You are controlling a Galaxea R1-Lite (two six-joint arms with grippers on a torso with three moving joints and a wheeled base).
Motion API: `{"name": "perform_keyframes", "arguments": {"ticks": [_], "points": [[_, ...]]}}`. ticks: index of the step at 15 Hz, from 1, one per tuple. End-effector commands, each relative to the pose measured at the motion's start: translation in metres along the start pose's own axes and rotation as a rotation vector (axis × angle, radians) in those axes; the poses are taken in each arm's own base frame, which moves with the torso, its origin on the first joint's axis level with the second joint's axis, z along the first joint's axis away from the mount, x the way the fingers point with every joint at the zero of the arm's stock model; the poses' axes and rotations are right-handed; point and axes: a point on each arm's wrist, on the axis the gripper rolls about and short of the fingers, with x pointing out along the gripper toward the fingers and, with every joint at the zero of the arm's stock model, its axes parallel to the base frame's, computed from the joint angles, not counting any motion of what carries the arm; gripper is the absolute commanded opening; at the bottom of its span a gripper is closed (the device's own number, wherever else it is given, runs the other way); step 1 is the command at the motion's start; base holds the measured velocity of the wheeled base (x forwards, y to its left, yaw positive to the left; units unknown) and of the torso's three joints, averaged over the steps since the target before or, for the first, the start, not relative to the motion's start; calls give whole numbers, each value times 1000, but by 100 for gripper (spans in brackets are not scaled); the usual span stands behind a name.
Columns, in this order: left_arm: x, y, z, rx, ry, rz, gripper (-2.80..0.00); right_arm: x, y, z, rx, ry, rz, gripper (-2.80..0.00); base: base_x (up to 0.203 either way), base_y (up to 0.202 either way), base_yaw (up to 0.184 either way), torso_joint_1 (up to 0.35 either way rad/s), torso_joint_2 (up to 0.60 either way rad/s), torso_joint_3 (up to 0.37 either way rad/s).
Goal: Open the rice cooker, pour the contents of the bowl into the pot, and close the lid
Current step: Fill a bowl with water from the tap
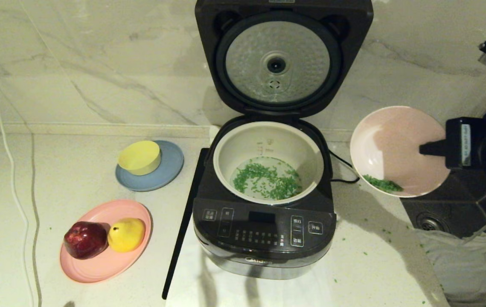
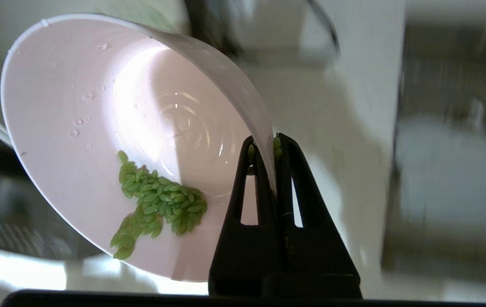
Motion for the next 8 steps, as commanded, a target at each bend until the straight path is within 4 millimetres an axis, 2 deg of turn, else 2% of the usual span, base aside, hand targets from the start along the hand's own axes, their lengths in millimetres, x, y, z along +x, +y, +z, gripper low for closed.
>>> {"name": "perform_keyframes", "arguments": {"ticks": [1, 4, 8], "points": [[1, 0, -2, 0, 7, 0, -280, -6, -39, 1, 110, 72, -25, -280, 0, 0, 0, 0, 0, 0], [1, 0, -2, 0, 7, 0, -280, 5, -88, -6, 272, 166, -93, -280, 0, 0, 0, 0, 0, 0], [1, 0, -2, 0, 7, 0, -280, 33, -159, -26, 522, 287, -186, -280, 0, 0, 0, 0, 0, 0]]}}
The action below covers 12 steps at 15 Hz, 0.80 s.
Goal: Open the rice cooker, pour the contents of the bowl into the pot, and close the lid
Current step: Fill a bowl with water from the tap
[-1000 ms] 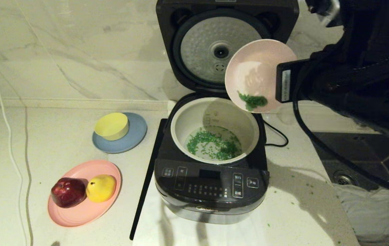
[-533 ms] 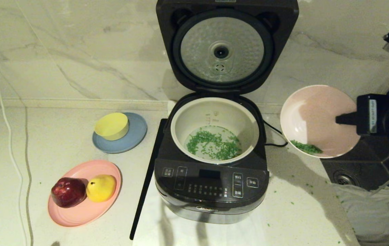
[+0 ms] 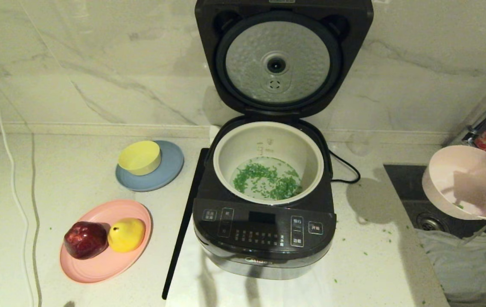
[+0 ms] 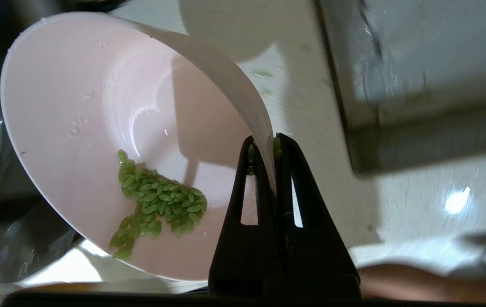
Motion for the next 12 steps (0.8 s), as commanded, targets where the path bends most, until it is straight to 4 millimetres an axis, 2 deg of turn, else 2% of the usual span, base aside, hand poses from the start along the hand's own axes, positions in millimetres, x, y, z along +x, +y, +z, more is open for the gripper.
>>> {"name": "perform_keyframes", "arguments": {"ticks": [1, 7, 12], "points": [[1, 0, -2, 0, 7, 0, -280, 28, -45, 10, 176, 83, -64, -280, 0, 0, 0, 0, 0, 0], [1, 0, -2, 0, 7, 0, -280, 67, -141, 14, 463, 174, -120, -280, 0, 0, 0, 0, 0, 0], [1, 0, -2, 0, 7, 0, -280, 82, -209, 3, 615, 175, -162, -280, 0, 0, 0, 0, 0, 0]]}}
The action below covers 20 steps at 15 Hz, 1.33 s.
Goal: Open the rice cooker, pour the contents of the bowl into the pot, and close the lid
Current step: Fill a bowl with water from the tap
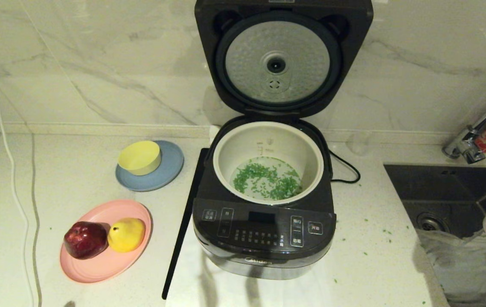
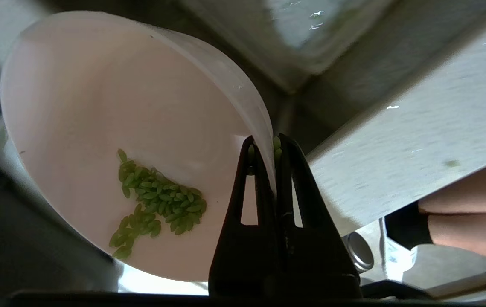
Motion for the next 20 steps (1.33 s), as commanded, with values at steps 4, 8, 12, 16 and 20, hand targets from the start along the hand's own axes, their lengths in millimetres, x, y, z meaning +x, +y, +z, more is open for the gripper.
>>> {"name": "perform_keyframes", "arguments": {"ticks": [4, 8, 12, 16, 20], "points": [[1, 0, -2, 0, 7, 0, -280, 23, -64, 31, 109, -45, -18, -280, 0, 0, 0, 0, 0, 0], [1, 0, -2, 0, 7, 0, -280, 29, -86, 42, 126, -115, -33, -280, 0, 0, 0, 0, 0, 0], [1, 0, -2, 0, 7, 0, -280, 37, -111, 62, 128, -223, -37, -280, 0, 0, 0, 0, 0, 0], [1, 0, -2, 0, 7, 0, -280, 42, -114, 78, 136, -291, -17, -280, 0, 0, 0, 0, 0, 0], [1, 0, -2, 0, 7, 0, -280, 55, -113, 85, 126, -262, 22, -280, 0, 0, 0, 0, 0, 0]]}}
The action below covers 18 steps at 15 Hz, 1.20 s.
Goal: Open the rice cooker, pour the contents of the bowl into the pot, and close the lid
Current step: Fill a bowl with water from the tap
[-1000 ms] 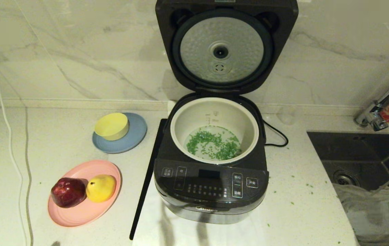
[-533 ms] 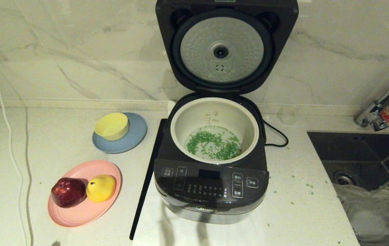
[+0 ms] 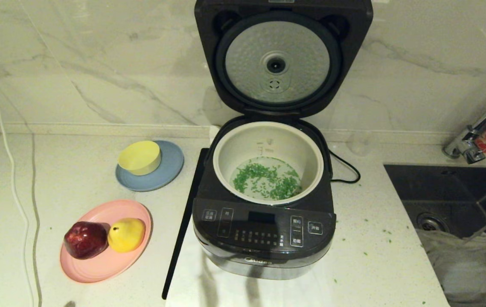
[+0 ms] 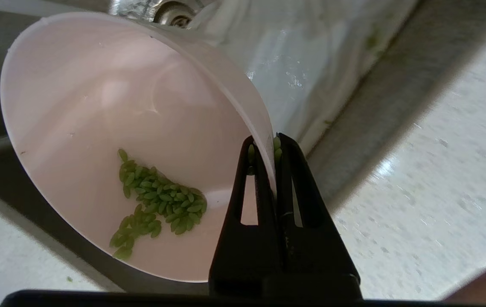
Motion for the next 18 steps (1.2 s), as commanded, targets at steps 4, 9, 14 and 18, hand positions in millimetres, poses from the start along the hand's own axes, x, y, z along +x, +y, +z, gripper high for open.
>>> {"name": "perform_keyframes", "arguments": {"ticks": [4, 9, 14, 18], "points": [[1, 0, -2, 0, 7, 0, -280, 23, 5, 5, -4, 34, 31, -280, 0, 0, 0, 0, 0, 0], [1, 0, -2, 0, 7, 0, -280, 42, 21, 18, 10, 26, 61, -280, 0, 0, 0, 0, 0, 0], [1, 0, -2, 0, 7, 0, -280, 51, 23, 31, 16, 1, 69, -280, 0, 0, 0, 0, 0, 0], [1, 0, -2, 0, 7, 0, -280, 55, 30, 39, 11, -19, 82, -280, 0, 0, 0, 0, 0, 0]]}}
